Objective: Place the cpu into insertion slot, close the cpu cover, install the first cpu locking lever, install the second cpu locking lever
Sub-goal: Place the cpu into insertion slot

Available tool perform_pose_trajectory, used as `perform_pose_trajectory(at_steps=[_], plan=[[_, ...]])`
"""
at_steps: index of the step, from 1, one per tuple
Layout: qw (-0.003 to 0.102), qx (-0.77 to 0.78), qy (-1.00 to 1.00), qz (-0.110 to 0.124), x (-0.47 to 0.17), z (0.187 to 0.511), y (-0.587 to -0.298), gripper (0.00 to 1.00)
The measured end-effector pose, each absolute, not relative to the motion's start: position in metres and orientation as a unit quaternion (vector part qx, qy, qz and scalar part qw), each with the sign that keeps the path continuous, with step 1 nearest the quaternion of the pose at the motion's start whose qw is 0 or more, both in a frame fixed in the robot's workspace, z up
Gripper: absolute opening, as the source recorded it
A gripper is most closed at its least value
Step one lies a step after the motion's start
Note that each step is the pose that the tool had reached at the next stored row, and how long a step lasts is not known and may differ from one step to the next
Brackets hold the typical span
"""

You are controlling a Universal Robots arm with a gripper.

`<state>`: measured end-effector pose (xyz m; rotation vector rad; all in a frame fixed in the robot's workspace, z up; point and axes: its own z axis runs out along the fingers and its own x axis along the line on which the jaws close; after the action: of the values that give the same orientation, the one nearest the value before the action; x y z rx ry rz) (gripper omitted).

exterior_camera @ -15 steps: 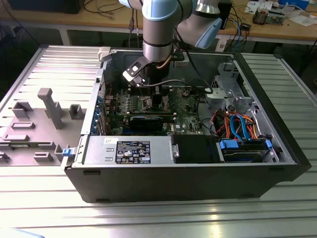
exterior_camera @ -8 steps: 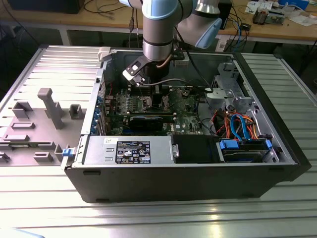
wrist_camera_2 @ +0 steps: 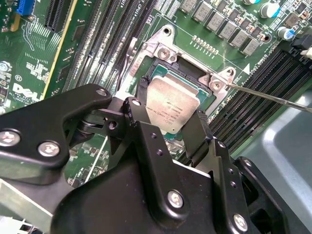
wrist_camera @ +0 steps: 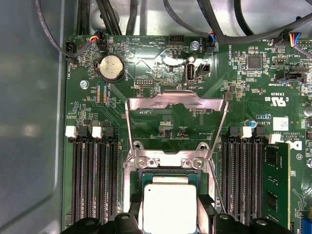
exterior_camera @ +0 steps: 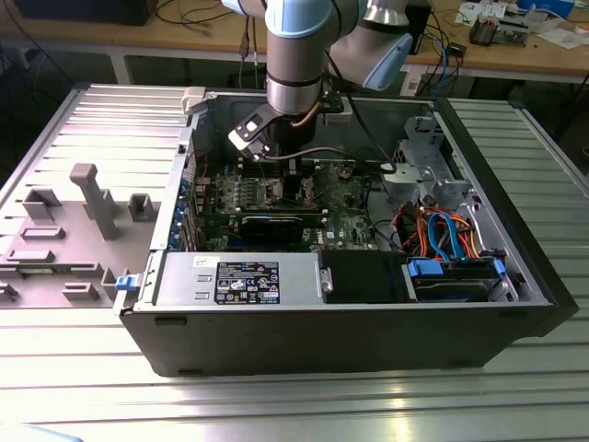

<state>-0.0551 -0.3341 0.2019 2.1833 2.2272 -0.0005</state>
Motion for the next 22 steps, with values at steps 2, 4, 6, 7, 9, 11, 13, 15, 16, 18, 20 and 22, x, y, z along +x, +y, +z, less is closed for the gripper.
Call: perform_pose_trajectory(at_steps=[2, 4, 6, 7, 9, 11, 13, 15, 16, 18, 20, 22], plan=[[0.011, 0.700, 0.714, 0.000, -0.0552, 0.2011, -0.3341, 0.53], [0.011, 0.700, 0.714, 0.000, -0.0551, 0.2008, -0.3341, 0.53], [0.011, 0.700, 0.714, 0.000, -0.0544, 0.2003, -0.3341, 0.53], [0.011, 0.700, 0.714, 0.000, -0.0541, 0.2002, -0.3341, 0.53], [0.011, 0.700, 0.714, 0.000, -0.0538, 0.2001, -0.3341, 0.53], [0.011, 0.700, 0.714, 0.000, -0.0537, 0.2000, -0.3341, 0.53], [0.011, 0.700, 0.714, 0.000, -0.0537, 0.2000, -0.3341, 0.53], [0.012, 0.700, 0.714, 0.000, -0.0536, 0.1999, -0.3341, 0.53], [0.011, 0.700, 0.714, 0.000, -0.0536, 0.1997, -0.3340, 0.54], [0.011, 0.700, 0.714, 0.000, -0.0537, 0.1998, -0.3341, 0.61], [0.011, 0.700, 0.714, 0.000, -0.0537, 0.1999, -0.3341, 0.61], [0.011, 0.700, 0.714, 0.000, -0.0537, 0.2002, -0.3341, 0.61]])
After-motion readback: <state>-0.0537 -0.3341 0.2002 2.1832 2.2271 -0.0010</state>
